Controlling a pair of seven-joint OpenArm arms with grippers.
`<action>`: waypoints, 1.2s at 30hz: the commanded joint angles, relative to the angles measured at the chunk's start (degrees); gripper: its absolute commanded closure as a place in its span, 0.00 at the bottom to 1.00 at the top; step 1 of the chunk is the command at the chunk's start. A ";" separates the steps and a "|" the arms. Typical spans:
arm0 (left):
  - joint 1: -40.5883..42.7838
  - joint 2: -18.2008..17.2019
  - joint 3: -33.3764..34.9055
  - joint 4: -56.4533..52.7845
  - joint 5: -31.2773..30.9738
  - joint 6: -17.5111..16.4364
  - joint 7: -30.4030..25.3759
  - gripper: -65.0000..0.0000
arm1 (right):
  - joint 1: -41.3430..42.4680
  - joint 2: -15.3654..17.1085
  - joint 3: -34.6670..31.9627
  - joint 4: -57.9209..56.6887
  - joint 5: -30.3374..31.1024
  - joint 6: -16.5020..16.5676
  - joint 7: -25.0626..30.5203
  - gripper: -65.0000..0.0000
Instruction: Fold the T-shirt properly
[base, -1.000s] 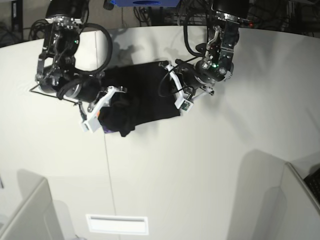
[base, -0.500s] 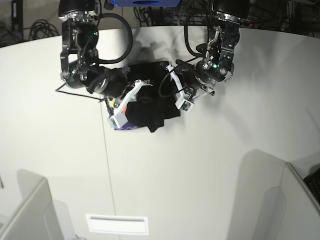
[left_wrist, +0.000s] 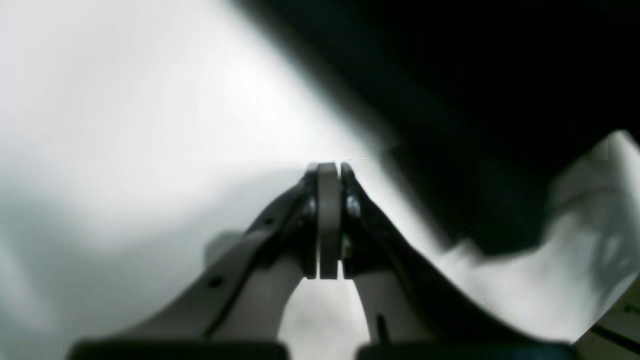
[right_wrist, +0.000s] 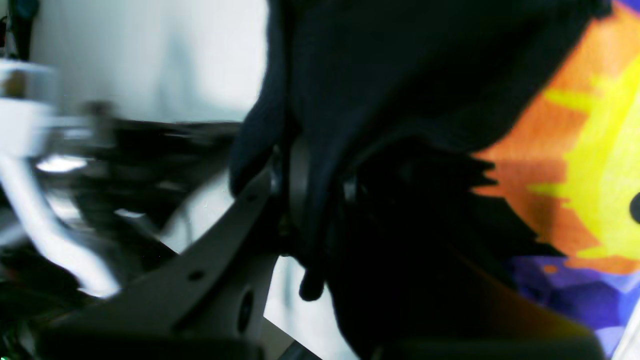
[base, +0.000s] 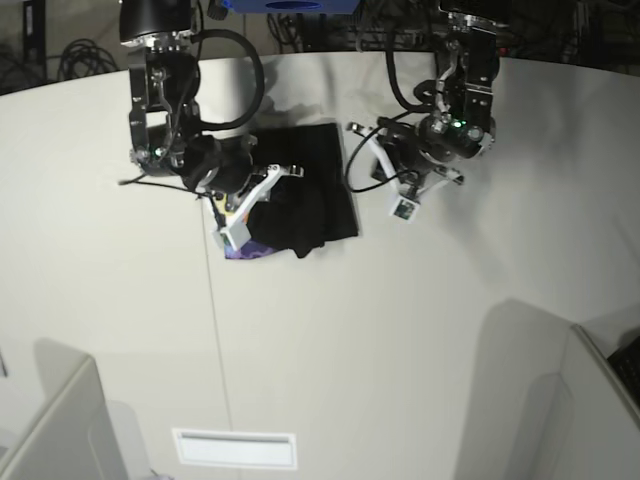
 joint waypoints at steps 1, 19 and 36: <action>-0.06 -0.76 -2.03 3.05 -0.47 -0.26 0.86 1.00 | 0.79 -0.13 0.12 0.59 0.99 0.15 0.65 1.00; 10.84 -10.69 -39.83 8.41 -0.47 -22.63 8.16 1.00 | 3.60 -1.01 -15.36 1.39 0.64 -1.70 8.21 0.42; 12.87 -6.74 -29.37 8.67 -2.67 -22.63 7.98 1.00 | 4.92 5.32 -16.50 12.29 1.08 -8.99 9.88 0.49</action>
